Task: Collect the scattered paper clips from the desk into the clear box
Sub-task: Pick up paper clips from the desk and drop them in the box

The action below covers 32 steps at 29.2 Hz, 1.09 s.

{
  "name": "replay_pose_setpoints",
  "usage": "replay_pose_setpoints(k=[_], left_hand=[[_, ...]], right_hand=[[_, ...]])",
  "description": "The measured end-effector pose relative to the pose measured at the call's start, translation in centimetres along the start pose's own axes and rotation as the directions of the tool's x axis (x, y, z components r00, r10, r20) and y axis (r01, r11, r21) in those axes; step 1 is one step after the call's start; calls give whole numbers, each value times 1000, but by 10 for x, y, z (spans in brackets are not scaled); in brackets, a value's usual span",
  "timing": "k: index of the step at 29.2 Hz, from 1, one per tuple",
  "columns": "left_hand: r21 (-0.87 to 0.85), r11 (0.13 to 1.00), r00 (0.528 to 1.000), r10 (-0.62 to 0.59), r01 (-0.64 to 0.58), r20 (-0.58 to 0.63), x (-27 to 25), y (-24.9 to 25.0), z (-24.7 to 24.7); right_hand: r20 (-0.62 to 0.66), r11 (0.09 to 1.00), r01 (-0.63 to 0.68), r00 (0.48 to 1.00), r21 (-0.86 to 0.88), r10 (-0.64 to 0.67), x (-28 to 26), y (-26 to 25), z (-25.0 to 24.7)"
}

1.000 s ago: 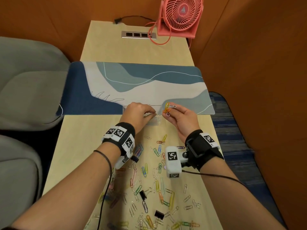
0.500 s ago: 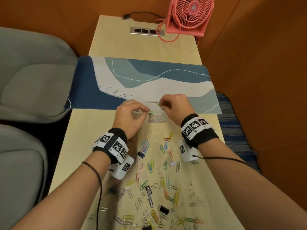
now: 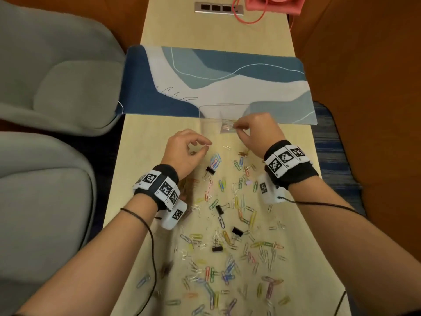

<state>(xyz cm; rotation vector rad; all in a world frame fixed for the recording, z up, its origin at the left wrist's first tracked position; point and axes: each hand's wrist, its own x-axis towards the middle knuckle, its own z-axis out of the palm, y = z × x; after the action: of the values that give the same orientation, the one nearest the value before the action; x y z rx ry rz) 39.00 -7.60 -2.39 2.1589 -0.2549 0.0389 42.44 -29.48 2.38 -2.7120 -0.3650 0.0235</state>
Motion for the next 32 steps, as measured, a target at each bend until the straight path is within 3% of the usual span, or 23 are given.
replay_pose_setpoints(k=[4,9,12,16,18,20,25,28,30,32], left_hand=[[-179,956,971,-223,234,82,-81,0,-18],[-92,936,930,-319,339,180,-197,0,-41],[75,936,929,-351,344,115,-258,-6,-52],[177,883,894,-447,434,37,-319,-12,-57],[224,877,887,-453,426,89,-340,-13,-51],[279,880,886,-436,384,158,-357,-11,-42],[288,915,902,-355,282,246,-380,5,-17],[271,923,923,-331,274,195,-384,13,-8],[281,903,924,-366,325,106,-386,16,-4],[296,883,914,-400,363,72,-386,16,-3]], right_hand=[[158,978,-92,986,190,62,-93,-23,11],[467,951,-169,884,260,30,-214,-62,37],[656,958,-187,755,216,0,-273,-81,55],[845,925,-277,529,261,-80,-334,-108,78],[871,926,-273,480,259,-102,-351,-116,88],[852,948,-211,514,239,-101,-362,-119,96],[653,917,-252,757,309,-12,-368,-119,100],[510,901,-282,857,329,82,-373,-112,94],[395,907,-314,899,280,190,-382,-104,91],[367,917,-352,891,189,267,-394,-98,93]])
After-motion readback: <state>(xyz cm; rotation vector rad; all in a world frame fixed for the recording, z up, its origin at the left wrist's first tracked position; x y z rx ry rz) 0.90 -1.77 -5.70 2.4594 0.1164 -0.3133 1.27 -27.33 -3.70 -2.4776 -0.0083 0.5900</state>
